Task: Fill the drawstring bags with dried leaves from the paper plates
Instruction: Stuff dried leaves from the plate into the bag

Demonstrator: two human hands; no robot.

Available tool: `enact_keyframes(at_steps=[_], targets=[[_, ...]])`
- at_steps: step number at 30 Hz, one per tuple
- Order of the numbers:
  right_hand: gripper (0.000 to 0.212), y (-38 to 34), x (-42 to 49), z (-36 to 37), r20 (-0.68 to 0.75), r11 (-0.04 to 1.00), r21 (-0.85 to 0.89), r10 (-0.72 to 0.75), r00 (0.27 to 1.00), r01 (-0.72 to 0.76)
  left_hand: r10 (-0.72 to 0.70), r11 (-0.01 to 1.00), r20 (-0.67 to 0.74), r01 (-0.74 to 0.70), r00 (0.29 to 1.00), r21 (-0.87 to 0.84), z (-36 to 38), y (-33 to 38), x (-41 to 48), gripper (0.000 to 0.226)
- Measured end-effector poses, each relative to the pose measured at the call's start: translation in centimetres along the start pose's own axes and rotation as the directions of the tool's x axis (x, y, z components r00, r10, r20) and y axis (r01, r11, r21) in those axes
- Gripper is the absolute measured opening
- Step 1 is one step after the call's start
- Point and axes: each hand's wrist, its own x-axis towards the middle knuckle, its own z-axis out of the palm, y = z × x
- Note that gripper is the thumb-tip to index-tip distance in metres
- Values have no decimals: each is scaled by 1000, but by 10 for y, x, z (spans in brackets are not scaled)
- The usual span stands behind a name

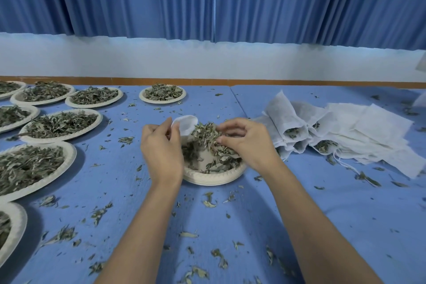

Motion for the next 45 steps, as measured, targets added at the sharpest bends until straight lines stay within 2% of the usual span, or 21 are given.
enact_keyframes(at_steps=[3, 8, 12, 14, 18, 21, 23, 29, 31, 35, 39, 43, 45], targets=[[39, -1, 1, -7, 6, 994, 110, -14, 1000, 13, 14, 1000, -27, -14, 1000, -13, 0, 3, -1, 27], [30, -2, 2, -11, 82, 996, 63, -62, 995, 57, 23, 999, -20, -24, 1000, -48, 4, 6, -3, 17], [28, 2, 5, -18, 19, 996, 60, -73, 997, 71, 1, 997, -69, -6, 998, -74, 3, 4, -1, 14], [28, 5, 5, -21, 3, 995, 77, -67, 998, 67, -12, 996, -100, 3, 995, -89, 2, 4, 1, 14], [28, 8, 5, -18, 66, 992, 124, -31, 997, 23, -26, 993, -146, 9, 989, -116, 3, 2, 1, 13], [28, 11, 7, -18, 73, 979, 206, -2, 997, -13, -30, 995, -137, 16, 990, -100, 4, 0, 1, 13], [27, 12, 6, -18, 83, 972, 234, 4, 997, -24, -8, 996, -97, -1, 995, -90, 5, 0, -1, 12], [29, 10, 6, -9, 106, 992, 129, -24, 994, 10, 67, 994, 46, -63, 997, -91, 7, 10, -6, 9], [30, 9, 6, -9, 79, 995, 97, -22, 997, 14, 29, 983, 105, -9, 994, -184, 7, 12, -6, 3], [29, 10, 6, -9, 3, 1000, -12, -3, 1000, 3, -80, 935, 281, 169, 957, -311, 4, 14, -3, 18], [29, 12, 5, -4, -62, 988, -153, -18, 998, 8, -32, 914, 413, 194, 910, -356, 2, 15, -1, 18], [16, 12, 5, -2, -78, 958, -283, -64, 995, 40, -3, 918, 493, 198, 870, -344, 3, 15, 0, 15], [15, 11, 5, 0, -77, 931, -358, -103, 992, 69, 7, 922, 530, 200, 848, -332, 4, 14, -3, 16]])
